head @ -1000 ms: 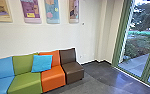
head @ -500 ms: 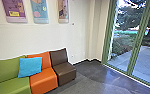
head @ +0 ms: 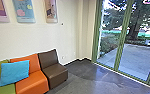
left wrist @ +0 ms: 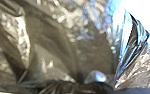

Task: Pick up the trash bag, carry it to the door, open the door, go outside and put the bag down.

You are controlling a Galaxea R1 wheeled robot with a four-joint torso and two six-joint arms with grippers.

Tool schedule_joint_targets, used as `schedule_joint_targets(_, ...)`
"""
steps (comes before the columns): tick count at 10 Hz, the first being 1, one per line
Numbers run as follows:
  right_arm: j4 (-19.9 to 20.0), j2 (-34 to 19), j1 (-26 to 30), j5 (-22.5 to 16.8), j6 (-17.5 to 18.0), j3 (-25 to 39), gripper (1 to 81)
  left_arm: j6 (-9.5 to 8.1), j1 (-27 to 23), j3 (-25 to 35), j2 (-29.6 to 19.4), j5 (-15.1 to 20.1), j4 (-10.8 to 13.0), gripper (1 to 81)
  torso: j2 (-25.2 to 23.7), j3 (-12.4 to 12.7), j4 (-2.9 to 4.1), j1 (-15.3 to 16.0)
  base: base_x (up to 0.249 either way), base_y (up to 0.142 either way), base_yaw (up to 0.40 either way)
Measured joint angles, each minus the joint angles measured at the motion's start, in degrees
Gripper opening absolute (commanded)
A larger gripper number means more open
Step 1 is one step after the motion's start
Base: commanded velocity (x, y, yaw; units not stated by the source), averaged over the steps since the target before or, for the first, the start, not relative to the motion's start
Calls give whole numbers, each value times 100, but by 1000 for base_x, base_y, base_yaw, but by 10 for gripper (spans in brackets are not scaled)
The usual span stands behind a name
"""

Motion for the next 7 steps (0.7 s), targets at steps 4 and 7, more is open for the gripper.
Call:
schedule_joint_targets(4, 0, 0, 0, 2, 0, 0, 811, -2, 1, -1, 1, 0, 0, 10, 0, 0, 0, 0, 0, 0, -282)
schedule_joint_targets(7, -15, 16, 0, -1, 0, 0, 811, 0, 1, -1, 1, 0, 0, 10, 0, 0, 0, 0, 0, 0, -311)
